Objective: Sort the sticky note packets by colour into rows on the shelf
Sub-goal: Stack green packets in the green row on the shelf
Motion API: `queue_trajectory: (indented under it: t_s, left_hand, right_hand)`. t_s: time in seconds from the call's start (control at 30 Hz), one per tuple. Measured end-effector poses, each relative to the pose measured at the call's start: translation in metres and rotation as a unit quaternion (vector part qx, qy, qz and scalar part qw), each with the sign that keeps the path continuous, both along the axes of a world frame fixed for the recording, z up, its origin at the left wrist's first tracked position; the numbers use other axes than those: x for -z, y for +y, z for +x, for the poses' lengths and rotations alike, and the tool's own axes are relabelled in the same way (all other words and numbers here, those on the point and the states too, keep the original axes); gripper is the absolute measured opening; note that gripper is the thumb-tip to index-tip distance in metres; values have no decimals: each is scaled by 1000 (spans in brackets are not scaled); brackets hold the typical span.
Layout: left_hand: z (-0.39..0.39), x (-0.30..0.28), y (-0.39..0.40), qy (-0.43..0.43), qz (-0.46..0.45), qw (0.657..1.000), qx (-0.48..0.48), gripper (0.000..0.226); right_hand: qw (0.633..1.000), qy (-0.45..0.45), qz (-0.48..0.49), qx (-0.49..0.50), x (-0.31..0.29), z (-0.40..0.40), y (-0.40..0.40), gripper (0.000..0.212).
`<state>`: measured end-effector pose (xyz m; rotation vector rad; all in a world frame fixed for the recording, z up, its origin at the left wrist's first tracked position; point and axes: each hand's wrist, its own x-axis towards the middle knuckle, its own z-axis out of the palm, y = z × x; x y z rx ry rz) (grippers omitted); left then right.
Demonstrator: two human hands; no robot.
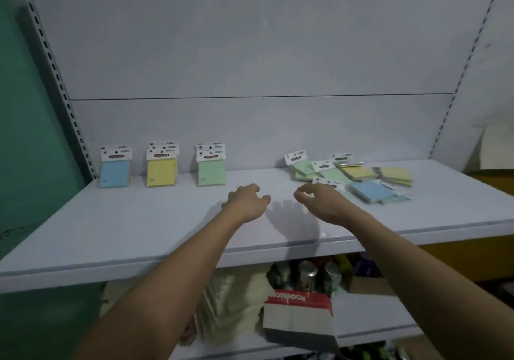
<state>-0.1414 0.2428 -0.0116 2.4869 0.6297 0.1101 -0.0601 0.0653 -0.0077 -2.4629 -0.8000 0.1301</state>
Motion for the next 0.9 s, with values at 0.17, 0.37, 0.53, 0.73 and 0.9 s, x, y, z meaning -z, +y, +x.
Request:
queue_trajectory:
  t_s: [0.17,0.37,0.53,0.73,0.9]
  left_hand:
    - [34,-12,-74,-26,-28,999,38,52]
    - [88,-25,-103,-44,-54,997,41,47]
    - [145,-29,-76,-67,-74,995,-5,47]
    - [207,2,-35,-49,-190,978,-71,25]
    - [241,17,-23,-45,-200,975,-85,13]
  right_hand:
    - [1000,8,8,26,-1,34,-82,42]
    - [995,32,31,92,-9,108,-131,37]
    - [986,35,67,148,-8,174,-126,29]
    - [986,9,38,163,-12,243,-92,38]
    - [988,14,-25,154,1,300,-72,39]
